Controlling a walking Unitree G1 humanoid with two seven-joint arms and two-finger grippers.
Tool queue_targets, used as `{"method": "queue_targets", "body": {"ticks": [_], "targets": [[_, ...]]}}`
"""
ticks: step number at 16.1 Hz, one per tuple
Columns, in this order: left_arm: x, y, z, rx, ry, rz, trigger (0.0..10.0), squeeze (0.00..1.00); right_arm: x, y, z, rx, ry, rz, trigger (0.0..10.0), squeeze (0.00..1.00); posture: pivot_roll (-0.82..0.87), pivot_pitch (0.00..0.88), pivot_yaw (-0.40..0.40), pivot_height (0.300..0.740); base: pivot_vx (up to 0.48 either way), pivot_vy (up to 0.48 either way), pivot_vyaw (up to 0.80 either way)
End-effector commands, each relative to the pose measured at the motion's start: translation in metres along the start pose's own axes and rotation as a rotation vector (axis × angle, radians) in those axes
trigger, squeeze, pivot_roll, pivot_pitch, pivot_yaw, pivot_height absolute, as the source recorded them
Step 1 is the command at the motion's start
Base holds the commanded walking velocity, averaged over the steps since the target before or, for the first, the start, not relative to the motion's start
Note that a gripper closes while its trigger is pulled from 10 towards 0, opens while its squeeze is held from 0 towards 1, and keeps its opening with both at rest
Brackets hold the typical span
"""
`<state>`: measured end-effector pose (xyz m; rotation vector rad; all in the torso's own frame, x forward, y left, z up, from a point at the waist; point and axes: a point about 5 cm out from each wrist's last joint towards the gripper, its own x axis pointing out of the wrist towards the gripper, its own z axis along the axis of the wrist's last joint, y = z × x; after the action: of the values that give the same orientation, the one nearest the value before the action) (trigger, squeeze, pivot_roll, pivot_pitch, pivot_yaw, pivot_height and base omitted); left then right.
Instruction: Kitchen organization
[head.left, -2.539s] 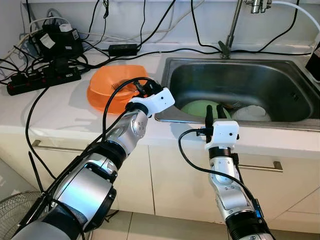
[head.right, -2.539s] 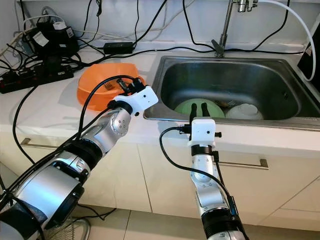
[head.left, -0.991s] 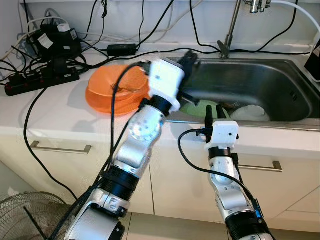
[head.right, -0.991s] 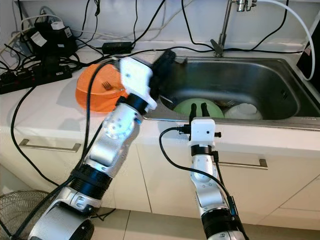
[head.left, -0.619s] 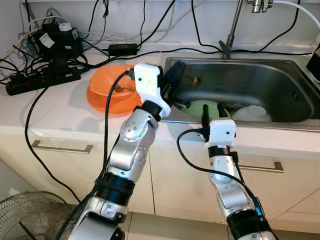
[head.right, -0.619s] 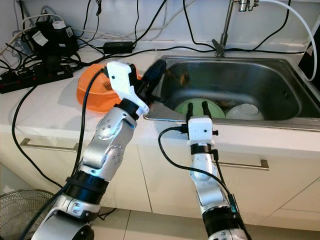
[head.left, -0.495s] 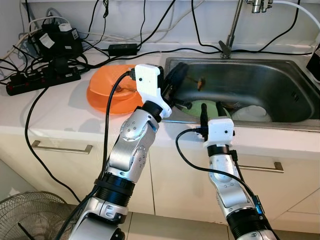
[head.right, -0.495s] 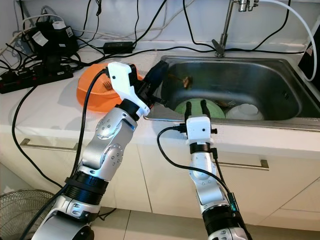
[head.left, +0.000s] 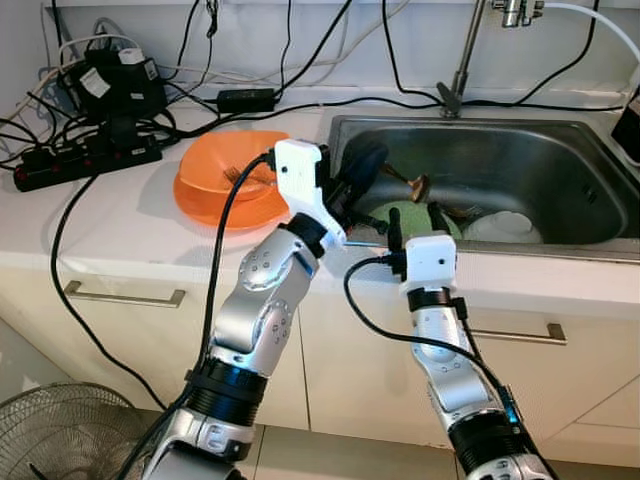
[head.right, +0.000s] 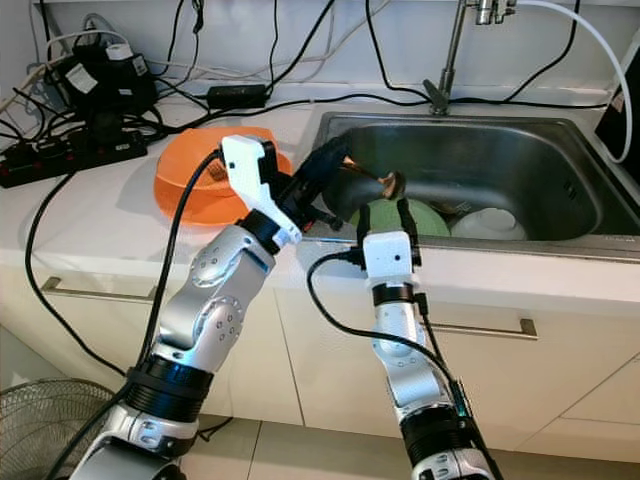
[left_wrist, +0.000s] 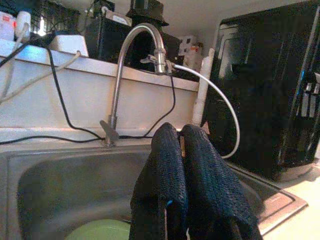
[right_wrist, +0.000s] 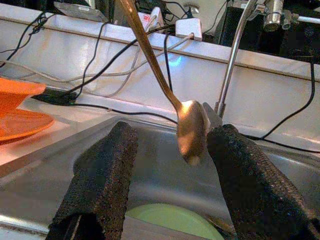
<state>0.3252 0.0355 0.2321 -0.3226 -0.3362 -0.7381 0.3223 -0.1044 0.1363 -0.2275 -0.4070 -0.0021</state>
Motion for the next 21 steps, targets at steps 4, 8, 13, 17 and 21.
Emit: {"method": "queue_targets", "body": {"ticks": [4, 8, 13, 17, 21], "targets": [[0.000, -0.005, -0.002, 0.009, 0.023, -0.039, 10.0, 0.00, 0.003, 0.005, 0.003, 0.011, -0.002, 0.005, 10.0, 0.00, 0.06, 0.000, 0.083, 0.740, 0.000, 0.000, 0.00], [-0.004, -0.009, -0.012, 0.009, 0.083, -0.079, 10.0, 0.00, 0.004, 0.005, 0.003, 0.013, -0.002, 0.001, 10.0, 0.00, 0.06, 0.005, 0.080, 0.740, 0.000, 0.000, 0.00], [-0.007, -0.013, -0.019, 0.023, 0.129, -0.108, 10.0, 0.00, 0.003, 0.005, 0.003, 0.016, -0.002, 0.001, 10.0, 0.00, 0.06, 0.012, 0.079, 0.740, 0.000, 0.000, 0.00], [-0.009, -0.013, -0.023, 0.044, 0.157, -0.119, 10.0, 0.00, 0.004, 0.006, 0.004, 0.021, -0.003, 0.004, 3.6, 0.00, 0.07, 0.020, 0.076, 0.740, 0.000, 0.000, 0.00], [-0.009, -0.014, -0.023, 0.078, 0.164, -0.128, 10.0, 0.00, 0.004, 0.007, 0.004, 0.022, -0.006, 0.011, 0.0, 0.00, 0.07, 0.020, 0.075, 0.740, 0.000, 0.000, 0.00]]}}
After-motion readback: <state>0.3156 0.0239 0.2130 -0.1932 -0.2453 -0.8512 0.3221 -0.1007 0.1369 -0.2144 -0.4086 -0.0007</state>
